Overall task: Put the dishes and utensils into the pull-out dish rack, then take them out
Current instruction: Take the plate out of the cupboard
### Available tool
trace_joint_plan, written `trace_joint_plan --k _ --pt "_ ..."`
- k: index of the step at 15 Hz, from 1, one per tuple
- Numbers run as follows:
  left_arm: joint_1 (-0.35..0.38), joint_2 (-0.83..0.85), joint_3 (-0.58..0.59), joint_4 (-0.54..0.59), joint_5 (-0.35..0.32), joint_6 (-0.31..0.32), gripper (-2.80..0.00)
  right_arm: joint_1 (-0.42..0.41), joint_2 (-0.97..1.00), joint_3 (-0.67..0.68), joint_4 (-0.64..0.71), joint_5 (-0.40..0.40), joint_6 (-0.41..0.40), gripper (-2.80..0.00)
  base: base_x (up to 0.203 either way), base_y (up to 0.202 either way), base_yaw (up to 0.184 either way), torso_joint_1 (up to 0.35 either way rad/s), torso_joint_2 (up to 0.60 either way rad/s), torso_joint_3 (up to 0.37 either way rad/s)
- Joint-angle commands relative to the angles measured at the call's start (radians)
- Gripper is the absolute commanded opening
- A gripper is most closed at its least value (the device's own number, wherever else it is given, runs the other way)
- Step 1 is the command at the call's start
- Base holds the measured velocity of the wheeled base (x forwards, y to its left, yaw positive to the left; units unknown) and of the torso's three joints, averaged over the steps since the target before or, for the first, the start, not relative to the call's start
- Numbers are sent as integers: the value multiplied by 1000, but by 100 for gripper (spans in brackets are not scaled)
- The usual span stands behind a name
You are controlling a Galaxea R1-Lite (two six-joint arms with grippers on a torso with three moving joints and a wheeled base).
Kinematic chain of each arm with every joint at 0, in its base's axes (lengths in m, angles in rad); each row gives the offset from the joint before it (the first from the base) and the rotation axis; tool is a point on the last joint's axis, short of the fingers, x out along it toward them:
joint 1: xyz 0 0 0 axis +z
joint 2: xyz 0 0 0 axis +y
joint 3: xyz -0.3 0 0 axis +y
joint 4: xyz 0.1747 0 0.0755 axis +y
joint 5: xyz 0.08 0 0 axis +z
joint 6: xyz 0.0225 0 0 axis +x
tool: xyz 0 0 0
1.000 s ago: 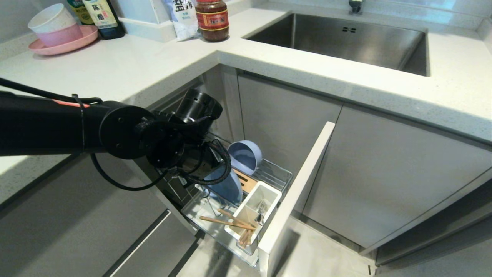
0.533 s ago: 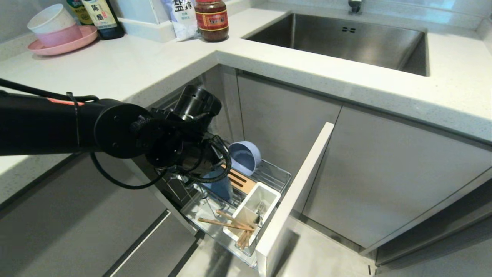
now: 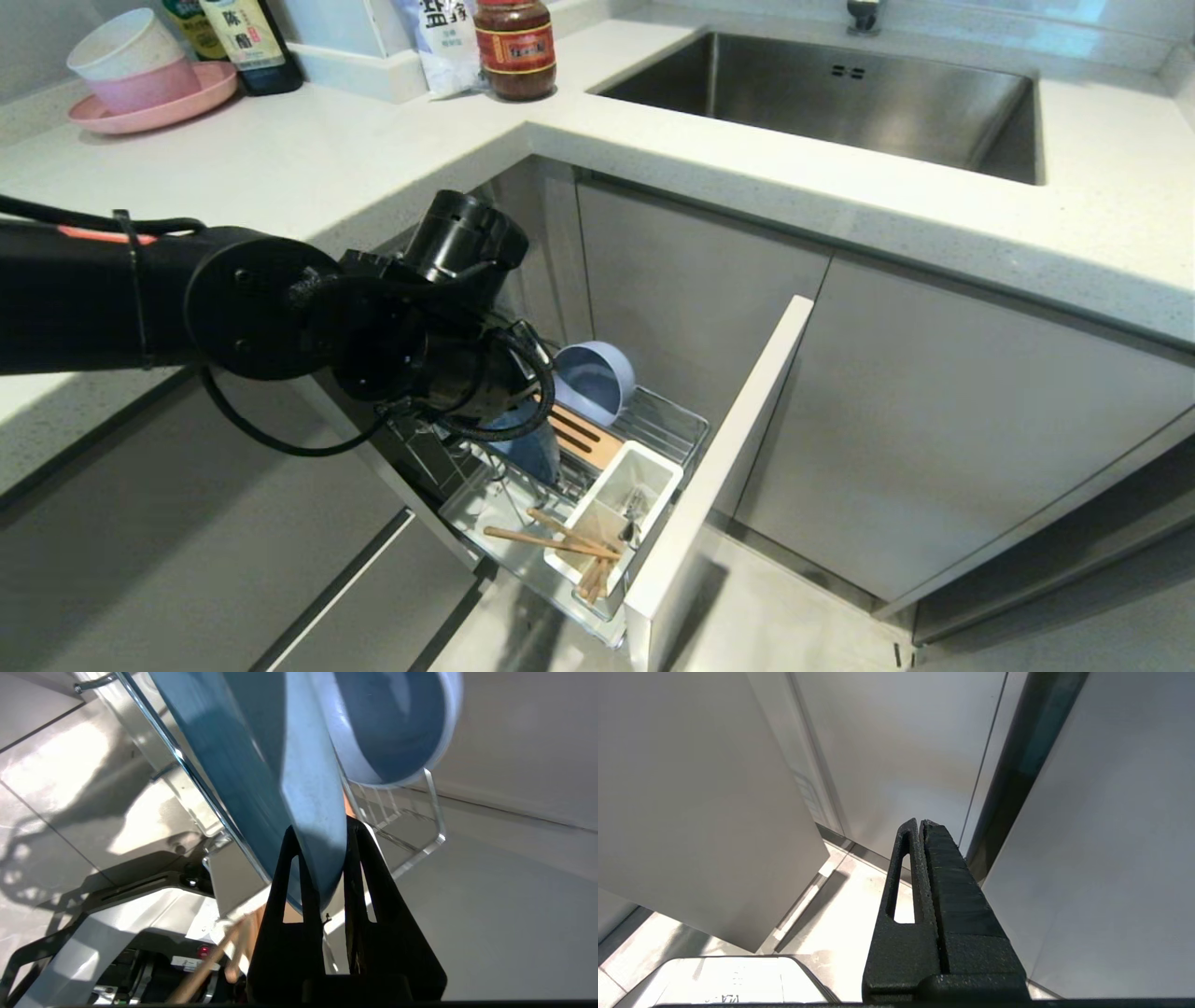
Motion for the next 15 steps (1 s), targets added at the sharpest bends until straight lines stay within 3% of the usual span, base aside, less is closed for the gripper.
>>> trace_joint_plan --k 1,5,11,15 --pt "-17 -69 2 0 2 -6 -280 0 -4 2 -1 0 0 -280 0 0 0 0 0 0" --pt "-58 -191 1 2 4 -4 -280 0 -4 2 -1 0 1 -280 0 0 0 0 0 0" --pt "-217 -393 -5 62 3 6 -280 0 -4 2 -1 0 1 -280 0 0 0 0 0 0" --pt "-313 -564 -3 59 0 84 -280 0 -4 2 -1 0 0 -280 0 0 0 0 0 0"
